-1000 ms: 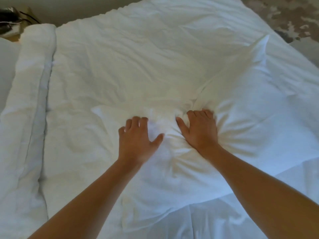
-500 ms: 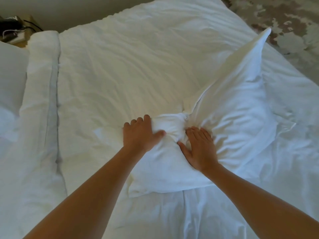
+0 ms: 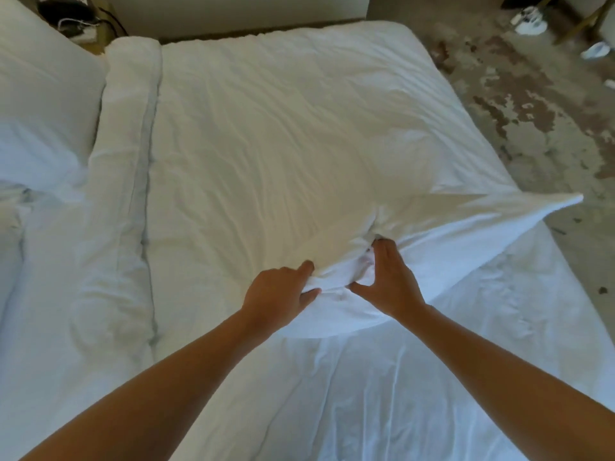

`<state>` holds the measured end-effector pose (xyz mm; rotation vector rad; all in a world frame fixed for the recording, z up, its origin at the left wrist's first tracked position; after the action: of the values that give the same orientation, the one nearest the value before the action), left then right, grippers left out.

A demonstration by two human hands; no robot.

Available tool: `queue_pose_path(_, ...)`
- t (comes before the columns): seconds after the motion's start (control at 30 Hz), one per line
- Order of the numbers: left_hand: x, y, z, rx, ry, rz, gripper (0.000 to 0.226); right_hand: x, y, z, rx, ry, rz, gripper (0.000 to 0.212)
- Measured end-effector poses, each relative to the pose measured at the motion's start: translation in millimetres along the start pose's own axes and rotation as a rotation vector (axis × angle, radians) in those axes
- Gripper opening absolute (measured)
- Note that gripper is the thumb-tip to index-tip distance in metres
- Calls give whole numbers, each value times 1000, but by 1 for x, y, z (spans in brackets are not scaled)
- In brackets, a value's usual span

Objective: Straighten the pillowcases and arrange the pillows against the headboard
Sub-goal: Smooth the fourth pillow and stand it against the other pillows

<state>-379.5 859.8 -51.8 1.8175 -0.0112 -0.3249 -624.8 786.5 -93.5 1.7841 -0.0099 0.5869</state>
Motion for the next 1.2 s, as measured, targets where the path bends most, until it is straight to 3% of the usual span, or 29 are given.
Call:
queue_pose_path(0.17,5,69,-66,-164,-94,61,33,43,42,-31,-197,154,-208,127)
queue_pose_path(0.4,50,165,-213,-322,-16,93,26,146,52,-46,-153,343,-264,84)
queue_pose_path(0.5,77,179,-284,-348,95,95,20,216,37,-61,-93,440,-243,75)
queue_pose_path(0.6,114,186,-358,-404,252,119,26,289,22,-75,-54,576,-198,81)
queue_pose_path(0.7,162,188,-434,-483,436,74,29,365,19,-85,-68,705,-128,70)
queue_pose_path(0.9,235,148,-548,-556,713,-102,24,496,10,-99,-88,865,-201,59)
queue_pose_path(1.0,262,112,-572,-520,772,-203,22,532,-13,-96,21,799,-311,58)
queue_pose_path(1.2,302,35,-569,-183,832,-489,14,535,-100,-98,297,509,-528,32)
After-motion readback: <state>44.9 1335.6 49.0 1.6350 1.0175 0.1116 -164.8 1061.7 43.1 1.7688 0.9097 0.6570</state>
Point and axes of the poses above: each hand's wrist, its own z-axis towards the middle knuckle, its own y-axis out of the back of the hand, x = y × z, the point moved 1 cm from there along z, towards the middle knuckle, and after that the axes turned 9 degrees about x, right-handed, at the moved point
